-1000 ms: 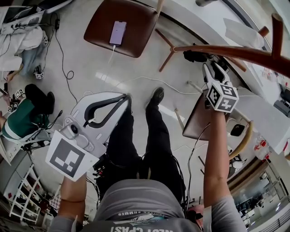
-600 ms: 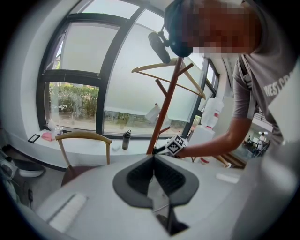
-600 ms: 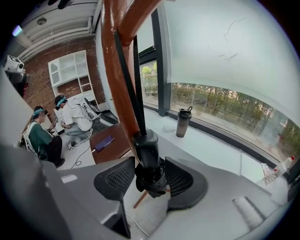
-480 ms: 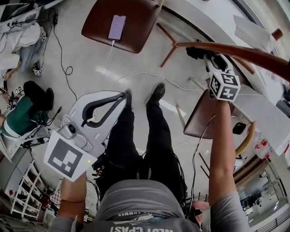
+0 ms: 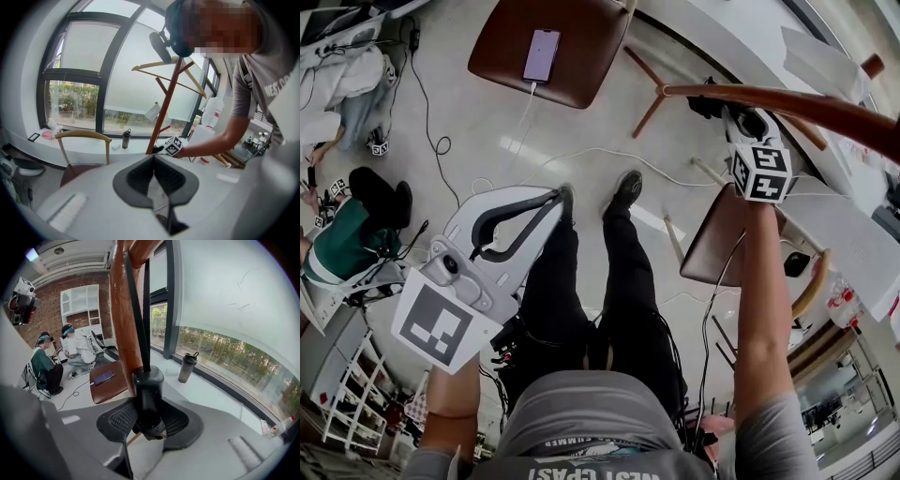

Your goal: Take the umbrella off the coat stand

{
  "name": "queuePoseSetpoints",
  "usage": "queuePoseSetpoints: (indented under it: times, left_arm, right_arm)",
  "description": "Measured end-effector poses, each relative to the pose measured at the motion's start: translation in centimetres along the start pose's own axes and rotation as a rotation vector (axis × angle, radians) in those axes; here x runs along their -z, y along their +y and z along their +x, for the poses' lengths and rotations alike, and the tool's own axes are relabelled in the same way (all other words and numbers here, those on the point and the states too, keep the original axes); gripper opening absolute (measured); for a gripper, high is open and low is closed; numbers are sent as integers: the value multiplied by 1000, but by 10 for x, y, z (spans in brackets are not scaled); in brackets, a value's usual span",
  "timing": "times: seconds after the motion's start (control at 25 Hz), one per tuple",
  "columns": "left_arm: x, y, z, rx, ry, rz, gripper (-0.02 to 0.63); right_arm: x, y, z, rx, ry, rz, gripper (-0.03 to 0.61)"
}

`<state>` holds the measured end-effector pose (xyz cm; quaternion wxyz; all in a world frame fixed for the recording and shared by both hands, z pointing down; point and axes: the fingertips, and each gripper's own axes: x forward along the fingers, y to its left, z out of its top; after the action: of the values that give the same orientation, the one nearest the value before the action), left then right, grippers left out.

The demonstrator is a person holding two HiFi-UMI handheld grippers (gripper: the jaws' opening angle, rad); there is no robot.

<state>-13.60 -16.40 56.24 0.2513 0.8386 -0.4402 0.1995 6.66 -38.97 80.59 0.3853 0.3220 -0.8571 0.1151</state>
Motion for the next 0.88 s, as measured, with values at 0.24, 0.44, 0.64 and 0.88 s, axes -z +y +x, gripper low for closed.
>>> queuePoseSetpoints:
  times: [0.24, 0.44, 0.64, 0.88]
  left_arm:
    - [-8, 0, -8, -14, -2, 5, 2]
    - [-18, -1, -15, -20, -9, 17, 2]
    - [-30, -5, -22, -21, -15, 31, 2]
    - [-46, -9, -30, -23, -23, 46, 2]
  right_arm:
    - [1, 1, -19, 27, -13, 22, 150]
    - [-7, 0, -45, 60, -42, 49, 150]
    - [-16, -3, -71, 85, -61, 69, 150]
    - [-32, -8, -103, 111, -92, 85, 150]
